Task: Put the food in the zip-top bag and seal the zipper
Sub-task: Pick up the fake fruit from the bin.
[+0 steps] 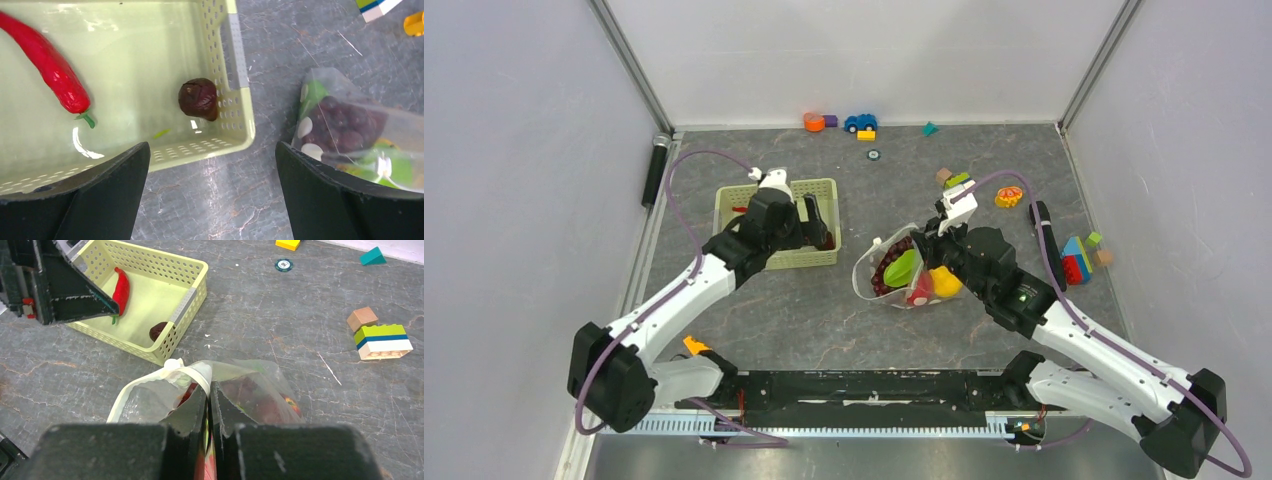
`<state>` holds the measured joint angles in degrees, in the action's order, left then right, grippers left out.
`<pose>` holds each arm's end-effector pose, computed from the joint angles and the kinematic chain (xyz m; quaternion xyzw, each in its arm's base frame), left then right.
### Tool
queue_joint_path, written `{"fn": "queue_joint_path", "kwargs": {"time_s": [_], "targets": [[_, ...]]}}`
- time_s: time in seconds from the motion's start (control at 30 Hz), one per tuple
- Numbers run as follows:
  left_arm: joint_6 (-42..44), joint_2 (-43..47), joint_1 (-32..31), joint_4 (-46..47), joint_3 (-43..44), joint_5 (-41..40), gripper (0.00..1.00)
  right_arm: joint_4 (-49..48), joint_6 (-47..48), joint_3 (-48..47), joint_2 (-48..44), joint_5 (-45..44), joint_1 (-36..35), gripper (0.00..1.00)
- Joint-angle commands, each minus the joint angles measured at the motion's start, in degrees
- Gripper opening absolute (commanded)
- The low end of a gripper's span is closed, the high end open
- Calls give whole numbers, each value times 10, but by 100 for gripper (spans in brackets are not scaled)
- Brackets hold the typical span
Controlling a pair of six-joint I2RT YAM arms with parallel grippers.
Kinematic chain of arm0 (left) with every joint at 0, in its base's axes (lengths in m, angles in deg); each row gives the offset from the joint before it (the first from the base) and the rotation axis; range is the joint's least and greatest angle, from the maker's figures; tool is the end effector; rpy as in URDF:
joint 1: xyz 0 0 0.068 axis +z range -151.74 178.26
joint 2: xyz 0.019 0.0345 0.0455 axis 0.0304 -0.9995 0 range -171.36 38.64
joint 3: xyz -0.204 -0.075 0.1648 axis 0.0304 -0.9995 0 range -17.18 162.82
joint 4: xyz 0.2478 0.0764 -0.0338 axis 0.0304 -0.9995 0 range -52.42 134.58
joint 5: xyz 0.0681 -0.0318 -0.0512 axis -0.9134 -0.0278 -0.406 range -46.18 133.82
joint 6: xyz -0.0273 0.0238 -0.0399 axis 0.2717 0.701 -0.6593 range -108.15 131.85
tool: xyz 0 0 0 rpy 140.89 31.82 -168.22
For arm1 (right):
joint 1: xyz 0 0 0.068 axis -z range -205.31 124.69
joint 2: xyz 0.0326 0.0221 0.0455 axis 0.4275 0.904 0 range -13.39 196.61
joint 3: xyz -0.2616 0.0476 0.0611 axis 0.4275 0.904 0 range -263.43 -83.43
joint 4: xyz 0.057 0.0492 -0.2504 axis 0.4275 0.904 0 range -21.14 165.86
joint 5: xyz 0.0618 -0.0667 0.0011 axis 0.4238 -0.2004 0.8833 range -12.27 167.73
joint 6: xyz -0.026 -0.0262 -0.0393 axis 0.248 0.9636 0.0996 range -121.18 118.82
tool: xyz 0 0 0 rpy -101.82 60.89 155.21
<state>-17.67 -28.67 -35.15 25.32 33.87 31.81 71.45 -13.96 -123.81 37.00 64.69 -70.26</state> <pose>0.2202 -0.1363 0.2828 -0.0178 0.8854 -0.1582 0.4368 0.1539 0.1424 0.3097 -0.1466 0.7647 0.2223 0.5868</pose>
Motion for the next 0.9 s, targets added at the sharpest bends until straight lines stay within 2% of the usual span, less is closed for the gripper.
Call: {"fn": "queue_joint_path", "kwargs": {"time_s": [0.0, 0.13, 0.33, 0.5, 0.77, 0.87], "targets": [[-39, -33, 59, 35, 2, 73, 100, -28, 0, 0, 0, -15, 0, 10], [-49, -82, 100, 44, 13, 115, 100, -13, 5, -3, 4, -19, -1, 10], [-43, -173, 125, 49, 49, 115, 100, -7, 5, -9, 14, -17, 0, 10], [-33, -243, 129, 46, 90, 166, 100, -7, 5, -8, 18, -17, -1, 10], [-21, -305, 129, 40, 113, 190, 100, -6, 8, -8, 17, -28, 0, 10], [-19, -319, 128, 39, 113, 200, 97, -6, 7, -8, 21, -34, -1, 10]]}}
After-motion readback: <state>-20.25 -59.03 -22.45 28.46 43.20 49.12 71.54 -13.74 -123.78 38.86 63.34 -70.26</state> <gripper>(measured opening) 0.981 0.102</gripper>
